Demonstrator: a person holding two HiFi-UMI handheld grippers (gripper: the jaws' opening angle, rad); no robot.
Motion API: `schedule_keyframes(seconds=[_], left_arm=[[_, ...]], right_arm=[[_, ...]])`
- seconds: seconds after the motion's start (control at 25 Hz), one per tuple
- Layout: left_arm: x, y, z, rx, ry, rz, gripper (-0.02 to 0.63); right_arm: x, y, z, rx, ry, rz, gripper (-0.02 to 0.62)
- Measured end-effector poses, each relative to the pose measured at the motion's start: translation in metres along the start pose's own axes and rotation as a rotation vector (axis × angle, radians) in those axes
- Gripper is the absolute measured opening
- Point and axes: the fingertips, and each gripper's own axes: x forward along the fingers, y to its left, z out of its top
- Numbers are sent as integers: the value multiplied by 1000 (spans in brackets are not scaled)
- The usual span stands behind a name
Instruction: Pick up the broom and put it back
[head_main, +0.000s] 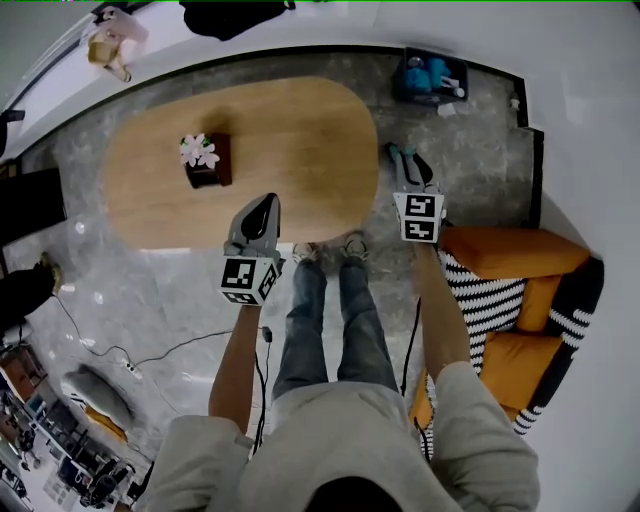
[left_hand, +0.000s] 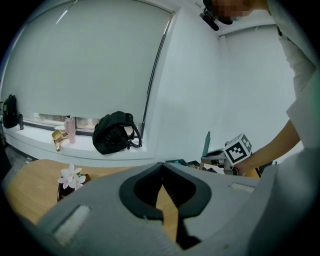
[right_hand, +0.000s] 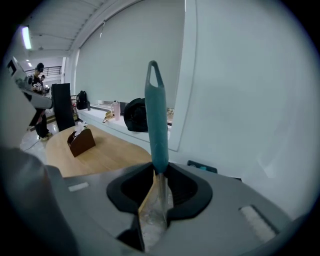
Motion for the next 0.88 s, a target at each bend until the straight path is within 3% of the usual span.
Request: schedule_keyframes(seconds=[0.52,0.88], left_arm=[[1,-56,40,76,-26,-51,-5],[-25,-82,93,126,-92,-38,-5]], right_arm=[[-76,-71,-4,112,-45,-151,81],[-162,-87,81,118,-230,-166,81]])
